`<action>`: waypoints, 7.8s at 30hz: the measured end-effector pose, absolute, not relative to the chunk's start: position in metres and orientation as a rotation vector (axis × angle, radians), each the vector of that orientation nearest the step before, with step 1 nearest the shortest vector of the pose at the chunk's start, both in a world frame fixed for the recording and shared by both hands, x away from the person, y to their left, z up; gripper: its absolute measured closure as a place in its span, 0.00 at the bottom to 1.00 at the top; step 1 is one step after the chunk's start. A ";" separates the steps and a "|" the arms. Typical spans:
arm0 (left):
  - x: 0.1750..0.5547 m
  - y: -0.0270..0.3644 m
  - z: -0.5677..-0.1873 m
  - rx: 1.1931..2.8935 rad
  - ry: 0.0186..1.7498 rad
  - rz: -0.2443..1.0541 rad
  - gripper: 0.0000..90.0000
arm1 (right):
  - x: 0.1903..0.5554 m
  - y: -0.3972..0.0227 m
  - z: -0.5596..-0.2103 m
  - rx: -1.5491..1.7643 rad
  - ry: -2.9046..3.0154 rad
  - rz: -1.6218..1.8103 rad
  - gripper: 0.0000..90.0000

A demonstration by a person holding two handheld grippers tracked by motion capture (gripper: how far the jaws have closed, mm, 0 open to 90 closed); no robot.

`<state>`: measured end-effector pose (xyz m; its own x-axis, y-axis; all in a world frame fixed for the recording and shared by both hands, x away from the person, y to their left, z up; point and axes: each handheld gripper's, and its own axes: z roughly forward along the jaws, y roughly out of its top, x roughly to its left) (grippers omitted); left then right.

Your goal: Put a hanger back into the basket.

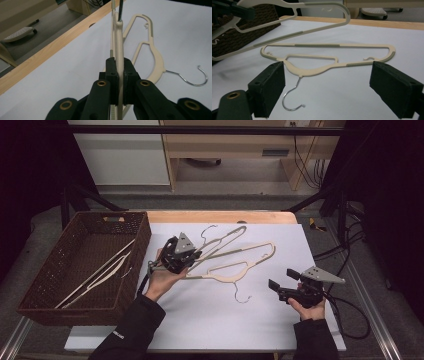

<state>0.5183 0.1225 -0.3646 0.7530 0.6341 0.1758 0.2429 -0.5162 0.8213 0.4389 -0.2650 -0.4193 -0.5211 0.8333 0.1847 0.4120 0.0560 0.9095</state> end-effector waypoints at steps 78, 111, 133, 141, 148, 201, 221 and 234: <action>0.489 0.412 -0.304 2.102 0.869 0.835 0.95 | 0.430 -0.261 -0.411 1.186 1.947 1.436 0.07; 0.498 0.399 -0.388 2.320 1.045 0.601 0.86 | 0.432 -0.257 -0.414 1.187 1.962 1.424 0.07; 0.487 0.390 -0.380 2.328 1.032 0.568 0.55 | 0.431 -0.256 -0.413 1.178 1.964 1.427 0.07; 0.471 0.385 -0.356 2.223 0.968 0.640 0.50 | 0.430 -0.256 -0.411 1.184 1.957 1.438 0.07; 0.458 0.364 -0.339 2.021 0.910 0.715 0.34 | 0.429 -0.256 -0.410 1.187 1.952 1.436 0.07; 0.449 0.183 -0.421 1.909 0.742 0.412 0.09 | 0.453 -0.184 -0.422 1.259 2.051 1.300 0.19; 0.451 0.185 -0.426 1.926 0.760 0.409 0.09 | 0.481 -0.142 -0.471 1.372 2.210 1.029 0.69; 0.453 0.183 -0.430 1.936 0.768 0.407 0.10 | 0.484 -0.133 -0.478 1.378 2.207 0.928 0.90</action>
